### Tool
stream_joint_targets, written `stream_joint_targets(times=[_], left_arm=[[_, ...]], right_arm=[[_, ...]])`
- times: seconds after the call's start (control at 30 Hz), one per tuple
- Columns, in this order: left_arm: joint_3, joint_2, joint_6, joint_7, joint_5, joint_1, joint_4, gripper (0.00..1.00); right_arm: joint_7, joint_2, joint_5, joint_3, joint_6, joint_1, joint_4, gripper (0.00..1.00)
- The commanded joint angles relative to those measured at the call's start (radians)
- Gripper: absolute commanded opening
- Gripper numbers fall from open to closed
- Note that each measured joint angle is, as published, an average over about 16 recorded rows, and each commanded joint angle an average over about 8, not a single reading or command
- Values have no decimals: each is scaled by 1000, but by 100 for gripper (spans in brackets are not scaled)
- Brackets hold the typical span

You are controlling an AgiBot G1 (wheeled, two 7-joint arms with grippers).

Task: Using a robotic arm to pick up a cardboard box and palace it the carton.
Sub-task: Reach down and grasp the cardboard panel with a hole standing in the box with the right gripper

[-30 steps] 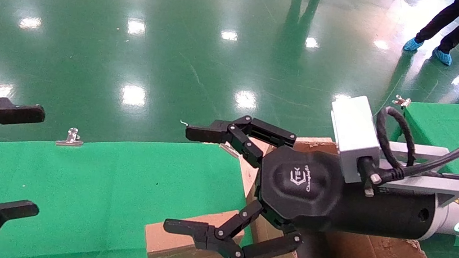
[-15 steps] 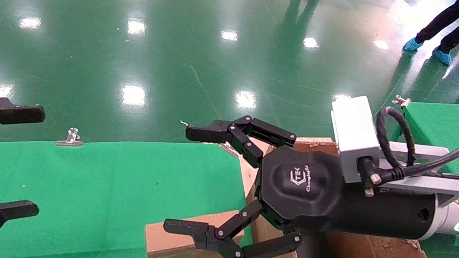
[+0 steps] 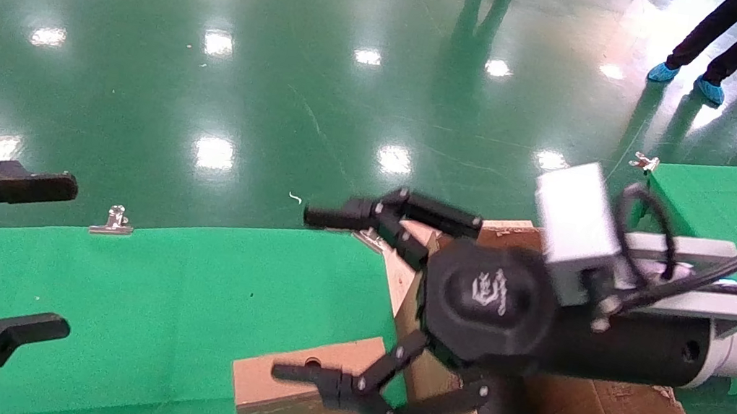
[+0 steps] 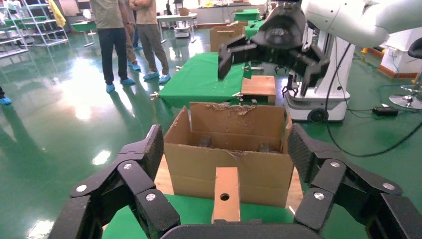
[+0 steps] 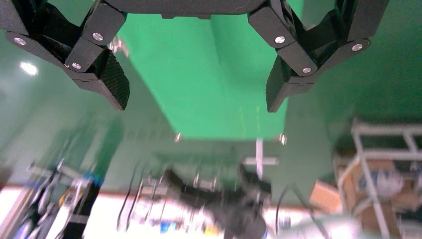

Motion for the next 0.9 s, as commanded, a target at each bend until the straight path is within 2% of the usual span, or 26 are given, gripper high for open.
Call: stream_joint_targets(times=[0.03,0.4,0.9], left_arm=[[0,0,0,0,0,0,0,0],[0,0,0,0,0,0,0,0],[0,0,0,0,0,0,0,0]], right_arm=[[6,5,-28,-11,-10,20,4,100],[20,-94,-306,-250,-61,252,-91,100],[-137,-268,-491,-572,-62,451,-347,100]])
